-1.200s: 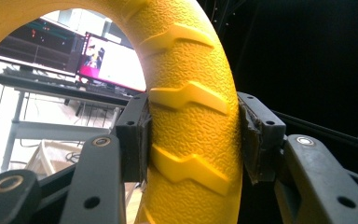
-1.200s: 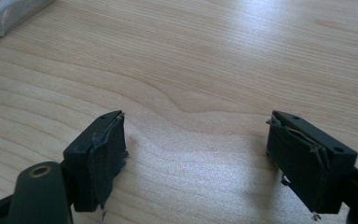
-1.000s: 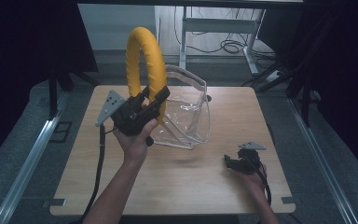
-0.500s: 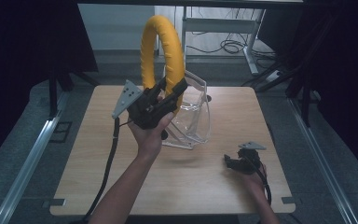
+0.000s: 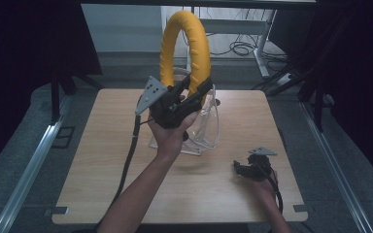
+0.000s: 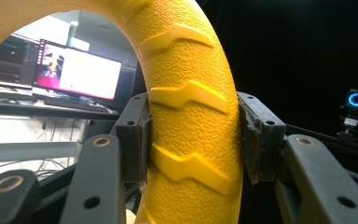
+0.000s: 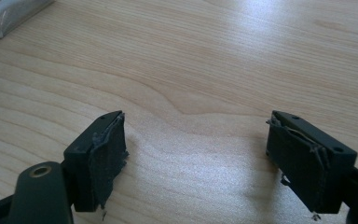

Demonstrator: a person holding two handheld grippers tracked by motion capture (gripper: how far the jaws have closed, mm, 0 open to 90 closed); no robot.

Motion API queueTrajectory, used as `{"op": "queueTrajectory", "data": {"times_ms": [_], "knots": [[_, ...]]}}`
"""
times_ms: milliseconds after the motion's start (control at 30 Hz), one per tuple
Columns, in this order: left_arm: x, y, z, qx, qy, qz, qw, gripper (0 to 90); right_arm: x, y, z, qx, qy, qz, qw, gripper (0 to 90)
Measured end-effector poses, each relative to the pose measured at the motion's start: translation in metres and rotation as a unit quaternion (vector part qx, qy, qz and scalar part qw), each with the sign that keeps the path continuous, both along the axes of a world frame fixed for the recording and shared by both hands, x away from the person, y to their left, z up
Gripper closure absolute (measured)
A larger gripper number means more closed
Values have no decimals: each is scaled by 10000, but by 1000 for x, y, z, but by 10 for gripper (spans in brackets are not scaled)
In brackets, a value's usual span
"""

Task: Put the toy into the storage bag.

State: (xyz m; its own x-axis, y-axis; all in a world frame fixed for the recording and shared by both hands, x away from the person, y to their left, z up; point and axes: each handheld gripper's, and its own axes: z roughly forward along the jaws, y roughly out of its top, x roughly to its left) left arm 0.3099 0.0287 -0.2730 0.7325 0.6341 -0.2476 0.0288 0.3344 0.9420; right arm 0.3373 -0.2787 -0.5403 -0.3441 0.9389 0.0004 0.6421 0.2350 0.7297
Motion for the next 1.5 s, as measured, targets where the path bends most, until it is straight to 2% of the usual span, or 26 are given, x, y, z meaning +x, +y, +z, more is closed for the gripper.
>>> {"op": "queueTrajectory", "data": {"times_ms": [200,300,400,467,767,1067,1333,1467,1500], "knots": [[3,-22,0,51,-17,-118,9999,508,0,0,0,-14,1,-3,10000,197],[5,-27,-3,54,15,-126,9999,508,0,0,0,-6,0,-5,10000,198],[9,-31,-11,55,139,-147,9998,508,0,0,0,-5,-2,-4,10000,198],[16,-33,-20,44,302,-141,9994,508,0,0,0,-3,0,-1,10000,198],[34,-37,-40,74,572,-12,9983,508,0,0,0,-8,-10,-3,10000,198],[47,-38,-57,98,758,91,9970,508,0,0,0,-6,-12,-4,10000,199],[59,-32,-72,78,944,300,9951,508,0,0,0,-6,-4,-11,10000,199],[65,-28,-81,37,1080,360,9935,508,0,0,0,-22,-4,1,10000,199],[68,-27,-85,13,1168,363,9925,507,0,0,0,-21,5,3,10000,199]]}}
